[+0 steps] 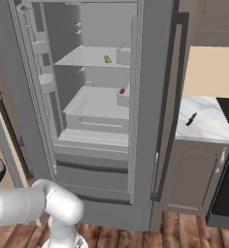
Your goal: Retrieve the butter from the fridge and place it on a plate on the dining table. Then retrieve the butter knife by the fridge and place it near the plate.
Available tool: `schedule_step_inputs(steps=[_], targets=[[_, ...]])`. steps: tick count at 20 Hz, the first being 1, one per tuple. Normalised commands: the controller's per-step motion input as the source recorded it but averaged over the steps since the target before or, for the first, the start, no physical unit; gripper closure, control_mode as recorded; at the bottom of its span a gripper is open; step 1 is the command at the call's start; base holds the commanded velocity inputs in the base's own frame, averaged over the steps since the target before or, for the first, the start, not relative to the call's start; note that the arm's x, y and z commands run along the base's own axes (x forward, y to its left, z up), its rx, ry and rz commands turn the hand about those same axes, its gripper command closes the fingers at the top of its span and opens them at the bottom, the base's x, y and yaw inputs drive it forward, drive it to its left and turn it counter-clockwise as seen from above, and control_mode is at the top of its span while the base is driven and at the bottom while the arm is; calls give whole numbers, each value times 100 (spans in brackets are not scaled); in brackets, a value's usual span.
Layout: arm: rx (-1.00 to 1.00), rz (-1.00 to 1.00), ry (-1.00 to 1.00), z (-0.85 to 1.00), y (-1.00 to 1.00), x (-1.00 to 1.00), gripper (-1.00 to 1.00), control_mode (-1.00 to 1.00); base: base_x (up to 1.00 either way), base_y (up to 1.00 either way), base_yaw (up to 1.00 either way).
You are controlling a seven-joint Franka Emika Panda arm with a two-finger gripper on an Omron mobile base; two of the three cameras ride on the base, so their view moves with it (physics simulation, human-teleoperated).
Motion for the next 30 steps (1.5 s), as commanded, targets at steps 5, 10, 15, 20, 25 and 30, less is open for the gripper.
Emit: schedule_step_inputs(steps=[5,10,15,20,25,30], targets=[[0,-11,0,-1,45,-15,-100,-100,0,0,0],[0,0,0,-2,14,0,-100,-100,0,0,0],[0,0,-2,-8,31,1,-100,-100,0,0,0],[0,0,0,-18,19,-3,-100,-100,0,0,0],[0,0,0,-33,16,-16,-100,-100,0,0,0],[0,0,0,-21,11,-87,-100,-100,0,0,0]])
